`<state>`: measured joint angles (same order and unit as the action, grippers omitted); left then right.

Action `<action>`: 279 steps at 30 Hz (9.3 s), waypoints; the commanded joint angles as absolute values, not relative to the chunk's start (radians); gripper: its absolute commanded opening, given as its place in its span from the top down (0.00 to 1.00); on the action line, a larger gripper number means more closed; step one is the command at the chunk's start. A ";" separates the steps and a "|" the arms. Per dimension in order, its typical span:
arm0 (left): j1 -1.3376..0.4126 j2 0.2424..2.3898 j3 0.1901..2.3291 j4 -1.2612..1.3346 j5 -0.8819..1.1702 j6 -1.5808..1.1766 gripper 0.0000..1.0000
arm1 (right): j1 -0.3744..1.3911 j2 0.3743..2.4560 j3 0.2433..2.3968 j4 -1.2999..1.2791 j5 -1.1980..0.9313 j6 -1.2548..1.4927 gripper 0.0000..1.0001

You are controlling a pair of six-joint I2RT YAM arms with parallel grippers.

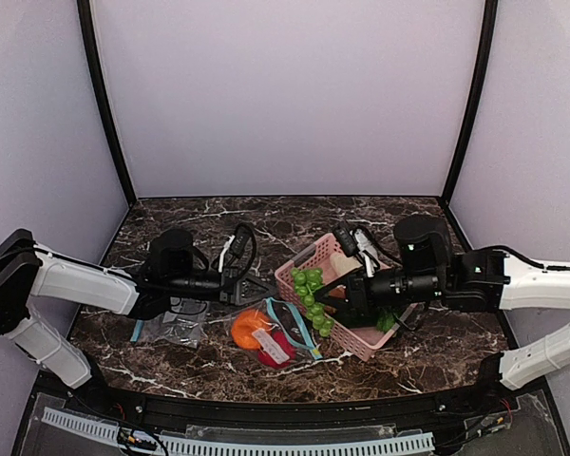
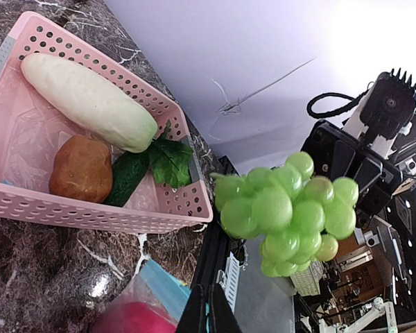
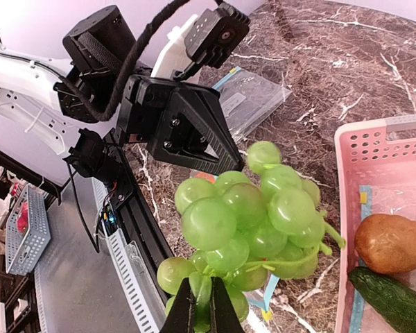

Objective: Place the food in the zip-top bag and seal the zipper
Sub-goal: Pass from the left arm to the right, then pick up the fake fruit from the bin, then place the fake fruit in the zipper food storage bag, then adjust the fake fruit in the zipper food storage bag.

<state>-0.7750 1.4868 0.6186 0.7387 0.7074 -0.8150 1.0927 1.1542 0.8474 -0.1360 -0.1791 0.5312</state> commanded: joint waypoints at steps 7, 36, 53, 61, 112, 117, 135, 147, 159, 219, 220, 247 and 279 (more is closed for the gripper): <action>-0.773 1.490 0.629 0.862 0.833 -0.831 0.99 | 1.035 1.160 0.855 -0.294 0.065 0.545 1.00; -0.789 1.416 0.662 0.692 0.858 -0.741 0.99 | 0.982 1.197 0.773 -0.155 -0.301 0.428 0.31; -0.794 1.405 0.666 0.654 0.847 -0.725 0.99 | 1.057 1.509 0.879 0.035 -0.353 0.413 0.67; -0.794 1.365 0.700 0.461 0.741 -0.628 0.97 | 1.077 1.428 0.878 -0.028 -0.306 0.466 1.00; -0.991 1.402 0.641 0.314 0.308 -0.992 0.98 | 1.099 1.508 1.011 -0.239 -0.015 0.773 1.00; -0.992 1.403 0.641 0.310 0.295 -0.995 0.99 | 1.099 1.488 1.028 -0.285 -0.004 0.771 0.88; -0.991 1.416 0.625 0.360 0.288 -1.003 0.99 | 0.940 1.278 0.860 -0.476 0.110 0.903 0.11; -0.991 1.437 0.617 0.387 0.289 -1.001 0.99 | 0.920 1.458 0.886 -0.387 0.123 0.936 0.09; -0.991 1.445 0.609 0.400 0.295 -1.006 0.99 | 0.923 1.515 0.907 -0.427 0.238 0.956 0.39; -0.989 1.473 0.606 0.420 0.325 -0.920 0.99 | 0.936 1.274 0.720 -0.362 0.132 0.816 0.52; -0.989 1.474 0.607 0.419 0.327 -0.920 0.99 | 0.936 1.283 0.724 -0.359 0.136 0.814 0.47; -0.990 1.465 0.612 0.405 0.315 -0.928 0.99 | 0.930 1.489 0.850 -0.257 0.242 0.800 0.84; -0.990 1.465 0.646 0.387 0.319 -0.916 0.99 | 1.201 1.407 1.038 0.010 0.033 0.546 1.00</action>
<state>-0.9867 1.4719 0.6231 0.4026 0.3168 -0.9344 1.1629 1.3369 0.9760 -0.0414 0.0410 0.5747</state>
